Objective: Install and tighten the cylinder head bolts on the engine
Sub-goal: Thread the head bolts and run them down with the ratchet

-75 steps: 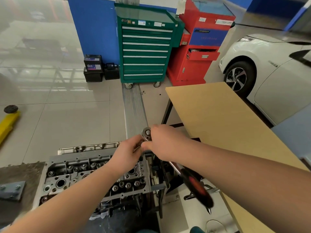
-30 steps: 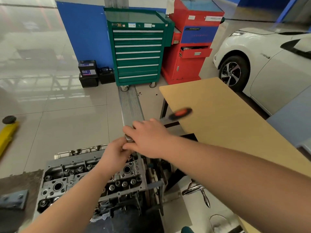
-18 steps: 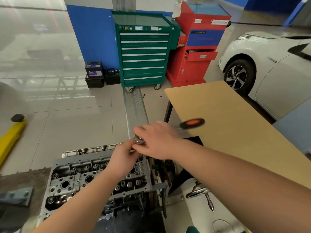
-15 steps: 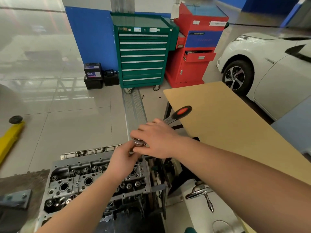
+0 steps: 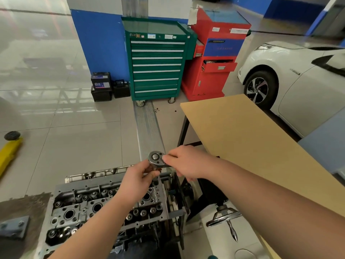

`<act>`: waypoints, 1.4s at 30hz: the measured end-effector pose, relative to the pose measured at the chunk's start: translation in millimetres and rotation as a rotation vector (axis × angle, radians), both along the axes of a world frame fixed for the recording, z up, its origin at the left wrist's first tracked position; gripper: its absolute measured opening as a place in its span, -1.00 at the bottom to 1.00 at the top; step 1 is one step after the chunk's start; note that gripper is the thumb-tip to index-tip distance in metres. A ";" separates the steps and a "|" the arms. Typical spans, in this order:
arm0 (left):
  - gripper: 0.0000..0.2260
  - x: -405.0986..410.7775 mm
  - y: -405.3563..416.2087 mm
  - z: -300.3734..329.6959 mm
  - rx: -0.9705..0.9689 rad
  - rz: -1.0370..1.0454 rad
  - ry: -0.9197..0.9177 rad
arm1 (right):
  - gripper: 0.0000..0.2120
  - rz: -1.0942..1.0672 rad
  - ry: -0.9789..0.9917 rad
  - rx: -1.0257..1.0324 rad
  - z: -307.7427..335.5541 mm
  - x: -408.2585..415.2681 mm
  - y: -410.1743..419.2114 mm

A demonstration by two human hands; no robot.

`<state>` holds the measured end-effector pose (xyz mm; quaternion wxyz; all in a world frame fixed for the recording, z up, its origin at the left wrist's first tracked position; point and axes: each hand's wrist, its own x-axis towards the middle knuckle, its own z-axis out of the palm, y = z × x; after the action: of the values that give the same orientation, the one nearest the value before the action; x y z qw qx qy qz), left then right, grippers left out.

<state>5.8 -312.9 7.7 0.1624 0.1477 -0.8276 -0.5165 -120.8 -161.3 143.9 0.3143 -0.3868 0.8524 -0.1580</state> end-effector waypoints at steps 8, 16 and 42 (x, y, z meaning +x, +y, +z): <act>-0.40 -3.6 -6.6 -2.2 0.001 -0.006 0.034 | -0.53 -0.276 -0.119 -0.038 -22.9 46.6 -16.1; -0.58 -2.3 -8.3 -8.8 -0.014 -0.044 0.018 | -0.64 -0.001 0.123 0.049 0.0 25.5 -11.4; -0.76 -8.2 -12.5 -2.6 -0.083 -0.052 -0.129 | -0.80 -0.118 -0.393 -0.078 -2.1 -20.4 -17.3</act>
<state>-2.4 -325.4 5.2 0.1013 0.1520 -0.8606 -0.4753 -141.2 -178.6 141.8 0.4495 -0.3100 0.7891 -0.2814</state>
